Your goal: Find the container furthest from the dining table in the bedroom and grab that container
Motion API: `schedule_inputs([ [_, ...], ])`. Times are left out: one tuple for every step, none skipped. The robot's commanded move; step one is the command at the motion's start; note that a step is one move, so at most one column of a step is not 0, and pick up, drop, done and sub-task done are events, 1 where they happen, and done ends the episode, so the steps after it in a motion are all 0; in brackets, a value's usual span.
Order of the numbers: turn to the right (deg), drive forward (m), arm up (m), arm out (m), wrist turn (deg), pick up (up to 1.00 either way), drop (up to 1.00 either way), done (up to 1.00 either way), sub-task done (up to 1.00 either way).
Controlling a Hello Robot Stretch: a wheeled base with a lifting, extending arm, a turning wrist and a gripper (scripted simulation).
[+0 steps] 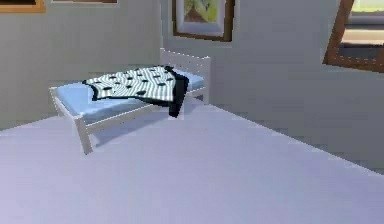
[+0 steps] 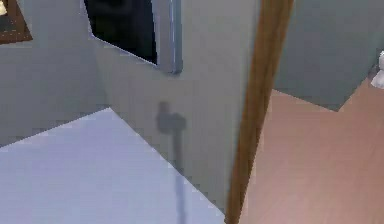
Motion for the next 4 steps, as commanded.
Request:
schedule_inputs([
  [45.0, 0.0, 0.0, 0.0, 0.0, 0.0, 0.0, 0.0, 0.0],
  [0.0, 0.1, 0.0, 0.0, 0.0, 0.0, 0.0, 0.0, 0.0],
  [-45.0, 0.0, 0.0, 0.0, 0.0, 0.0, 0.0, 0.0, 0.0],
  [-6.0, 0.0, 0.0, 0.0, 0.0, 0.0, 0.0, 0.0, 0.0],
])
